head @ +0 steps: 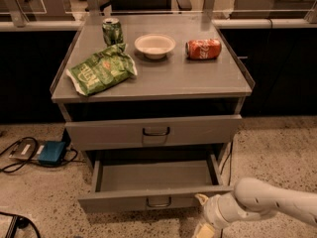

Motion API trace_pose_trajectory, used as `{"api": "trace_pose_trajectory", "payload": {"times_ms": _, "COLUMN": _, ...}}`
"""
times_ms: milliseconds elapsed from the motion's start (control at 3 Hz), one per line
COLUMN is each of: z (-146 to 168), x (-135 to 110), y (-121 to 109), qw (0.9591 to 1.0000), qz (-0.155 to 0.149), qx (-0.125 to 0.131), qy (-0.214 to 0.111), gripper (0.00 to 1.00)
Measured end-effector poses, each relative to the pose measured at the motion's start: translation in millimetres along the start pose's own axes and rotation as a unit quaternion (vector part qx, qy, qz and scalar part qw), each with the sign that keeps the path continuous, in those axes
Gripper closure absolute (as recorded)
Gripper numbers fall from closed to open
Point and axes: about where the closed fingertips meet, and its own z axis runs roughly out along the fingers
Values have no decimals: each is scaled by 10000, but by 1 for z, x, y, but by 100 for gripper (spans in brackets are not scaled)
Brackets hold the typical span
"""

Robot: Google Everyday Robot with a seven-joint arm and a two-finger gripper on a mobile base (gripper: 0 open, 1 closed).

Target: Close middle drawer

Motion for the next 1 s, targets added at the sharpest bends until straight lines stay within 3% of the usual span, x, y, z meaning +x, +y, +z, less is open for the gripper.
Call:
{"api": "trace_pose_trajectory", "payload": {"times_ms": 667, "z": 9, "x": 3, "y": -64, "qw": 9994, "qz": 197, "qx": 238, "qy": 152, "gripper": 42}}
{"api": "trace_pose_trajectory", "payload": {"times_ms": 1000, "z": 0, "x": -5, "y": -93, "qw": 9987, "qz": 177, "qx": 473, "qy": 99, "gripper": 41}}
